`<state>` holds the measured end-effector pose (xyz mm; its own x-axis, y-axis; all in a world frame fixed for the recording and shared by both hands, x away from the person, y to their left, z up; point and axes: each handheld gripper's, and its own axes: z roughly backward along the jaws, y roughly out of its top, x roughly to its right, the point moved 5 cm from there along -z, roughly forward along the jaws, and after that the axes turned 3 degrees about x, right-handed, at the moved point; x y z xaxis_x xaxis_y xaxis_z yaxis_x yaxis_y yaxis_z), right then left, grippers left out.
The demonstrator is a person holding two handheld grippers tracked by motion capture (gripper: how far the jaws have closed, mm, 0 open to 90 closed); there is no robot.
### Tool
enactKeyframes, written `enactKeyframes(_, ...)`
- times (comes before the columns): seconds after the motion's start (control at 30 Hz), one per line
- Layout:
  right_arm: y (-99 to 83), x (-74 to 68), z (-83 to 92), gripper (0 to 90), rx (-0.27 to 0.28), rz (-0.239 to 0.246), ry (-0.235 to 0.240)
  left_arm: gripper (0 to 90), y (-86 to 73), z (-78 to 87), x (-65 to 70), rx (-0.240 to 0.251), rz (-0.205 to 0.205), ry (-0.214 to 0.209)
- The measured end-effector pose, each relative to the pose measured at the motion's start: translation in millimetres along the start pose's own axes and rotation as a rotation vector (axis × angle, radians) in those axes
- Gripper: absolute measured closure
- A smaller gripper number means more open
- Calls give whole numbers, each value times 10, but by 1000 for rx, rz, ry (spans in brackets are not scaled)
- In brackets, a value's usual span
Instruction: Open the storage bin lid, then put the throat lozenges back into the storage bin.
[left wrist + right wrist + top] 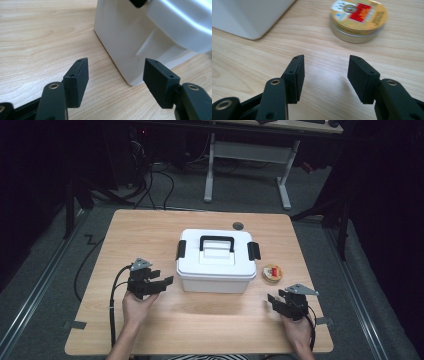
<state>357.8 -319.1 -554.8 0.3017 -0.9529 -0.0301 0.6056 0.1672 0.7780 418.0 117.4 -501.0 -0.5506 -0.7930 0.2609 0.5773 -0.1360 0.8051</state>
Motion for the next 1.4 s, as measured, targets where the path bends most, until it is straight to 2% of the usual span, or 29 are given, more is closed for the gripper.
enactKeyframes(0.13,-29,125,-10,459,-9,-4,-40,364,69,110,28,29,-7,2)
enactKeyframes(0.3,-68,217,-31,456,-19,-30,-68,361,191,192,64,33,-22,1)
enactKeyframes(0.47,-72,237,-33,452,-13,-39,-80,361,338,278,92,64,-34,1)
enactKeyframes(0.57,-67,231,-43,437,-14,-29,-84,332,419,311,124,57,-51,11)
enactKeyframes(0.67,-66,219,-49,431,-17,-17,-94,328,497,335,171,58,-53,-1)
enactKeyframes(0.77,-66,218,-50,430,-17,-15,-94,329,599,363,243,69,-74,-9)
enactKeyframes(0.9,-66,217,-51,429,-17,-17,-95,330,681,353,290,74,-80,-1)
enactKeyframes(1.03,-65,218,-50,423,-17,-23,-91,331,765,330,338,83,-80,-18)
enactKeyframes(1.27,-65,219,-51,422,-17,-22,-97,338,933,251,501,80,-117,-49)
enactKeyframes(1.4,-65,219,-51,422,-17,-22,-97,339,1011,191,572,72,-137,-48)
